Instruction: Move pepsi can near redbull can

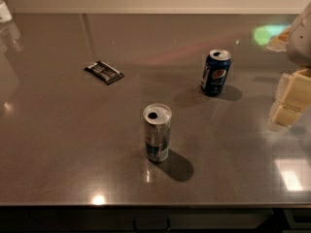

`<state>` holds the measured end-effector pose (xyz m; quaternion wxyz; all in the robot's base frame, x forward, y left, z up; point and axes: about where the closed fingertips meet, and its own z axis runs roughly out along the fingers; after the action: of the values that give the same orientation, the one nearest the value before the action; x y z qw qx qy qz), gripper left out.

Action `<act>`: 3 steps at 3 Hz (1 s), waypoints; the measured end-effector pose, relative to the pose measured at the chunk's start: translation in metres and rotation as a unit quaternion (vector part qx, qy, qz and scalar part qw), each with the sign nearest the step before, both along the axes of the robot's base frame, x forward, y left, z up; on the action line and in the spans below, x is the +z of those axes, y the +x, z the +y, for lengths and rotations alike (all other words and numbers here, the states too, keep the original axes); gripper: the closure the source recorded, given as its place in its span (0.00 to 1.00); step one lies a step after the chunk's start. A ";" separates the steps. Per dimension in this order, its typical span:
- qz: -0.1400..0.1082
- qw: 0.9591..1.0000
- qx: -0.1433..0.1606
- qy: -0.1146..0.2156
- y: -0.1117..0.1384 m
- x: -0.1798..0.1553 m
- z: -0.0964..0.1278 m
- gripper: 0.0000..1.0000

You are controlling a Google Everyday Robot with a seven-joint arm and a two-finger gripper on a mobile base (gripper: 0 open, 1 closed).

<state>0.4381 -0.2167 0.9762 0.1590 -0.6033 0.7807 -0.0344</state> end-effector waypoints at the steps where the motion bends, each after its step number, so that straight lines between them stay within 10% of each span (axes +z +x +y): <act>1: 0.001 1.000 0.000 0.004 0.002 0.001 0.001 0.00; 3: -0.016 0.999 -0.015 0.042 0.040 -0.009 0.002 0.00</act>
Offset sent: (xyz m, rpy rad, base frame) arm 0.0384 -0.0005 -0.0083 0.0875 -0.0042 -0.0221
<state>0.4782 -0.2145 0.9672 0.1962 -0.5838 0.7877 -0.0142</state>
